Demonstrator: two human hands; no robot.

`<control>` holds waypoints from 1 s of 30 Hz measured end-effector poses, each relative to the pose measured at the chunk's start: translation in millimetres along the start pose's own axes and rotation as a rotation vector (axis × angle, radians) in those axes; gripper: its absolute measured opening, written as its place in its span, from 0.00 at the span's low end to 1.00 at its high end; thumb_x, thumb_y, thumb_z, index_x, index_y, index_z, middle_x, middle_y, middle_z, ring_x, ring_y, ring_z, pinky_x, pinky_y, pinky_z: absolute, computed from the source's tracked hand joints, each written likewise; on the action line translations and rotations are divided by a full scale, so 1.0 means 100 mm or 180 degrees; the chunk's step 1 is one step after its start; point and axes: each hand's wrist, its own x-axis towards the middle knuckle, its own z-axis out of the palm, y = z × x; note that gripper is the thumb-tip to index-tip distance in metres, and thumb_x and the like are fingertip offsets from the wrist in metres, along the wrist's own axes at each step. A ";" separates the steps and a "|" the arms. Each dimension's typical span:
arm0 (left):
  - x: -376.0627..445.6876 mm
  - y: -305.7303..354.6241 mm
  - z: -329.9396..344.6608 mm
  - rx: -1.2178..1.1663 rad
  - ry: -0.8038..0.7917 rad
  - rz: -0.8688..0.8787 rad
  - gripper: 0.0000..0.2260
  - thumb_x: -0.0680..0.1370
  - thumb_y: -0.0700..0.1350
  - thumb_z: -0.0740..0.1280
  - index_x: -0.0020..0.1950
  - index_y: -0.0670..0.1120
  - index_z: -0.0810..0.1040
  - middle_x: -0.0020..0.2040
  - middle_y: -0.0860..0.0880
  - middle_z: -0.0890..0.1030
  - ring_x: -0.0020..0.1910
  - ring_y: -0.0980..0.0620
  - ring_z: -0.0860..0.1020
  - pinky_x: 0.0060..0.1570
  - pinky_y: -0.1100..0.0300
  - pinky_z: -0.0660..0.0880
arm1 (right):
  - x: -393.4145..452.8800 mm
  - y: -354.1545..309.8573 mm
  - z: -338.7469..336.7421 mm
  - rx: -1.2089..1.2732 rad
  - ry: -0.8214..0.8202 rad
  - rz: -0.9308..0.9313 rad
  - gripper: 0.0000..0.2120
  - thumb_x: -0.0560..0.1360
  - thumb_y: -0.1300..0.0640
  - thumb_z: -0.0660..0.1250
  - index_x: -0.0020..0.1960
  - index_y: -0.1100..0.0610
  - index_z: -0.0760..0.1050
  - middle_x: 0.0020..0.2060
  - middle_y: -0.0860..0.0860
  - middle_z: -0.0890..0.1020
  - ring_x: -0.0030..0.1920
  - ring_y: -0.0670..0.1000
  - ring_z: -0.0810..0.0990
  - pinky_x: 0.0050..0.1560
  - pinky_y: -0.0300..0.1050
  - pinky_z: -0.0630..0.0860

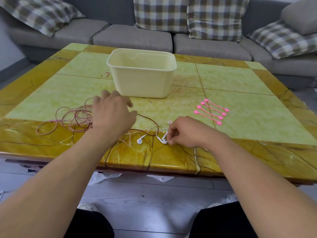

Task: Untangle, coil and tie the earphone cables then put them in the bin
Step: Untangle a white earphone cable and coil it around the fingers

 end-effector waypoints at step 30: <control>0.10 0.03 0.72 -0.1065 -0.1736 0.0836 0.29 0.82 0.36 0.56 0.82 0.52 0.58 0.82 0.53 0.56 0.82 0.49 0.45 0.79 0.49 0.46 | 0.29 0.10 0.12 -0.0161 0.0606 0.0332 0.06 0.79 0.50 0.69 0.43 0.46 0.82 0.49 0.43 0.85 0.44 0.46 0.80 0.40 0.44 0.74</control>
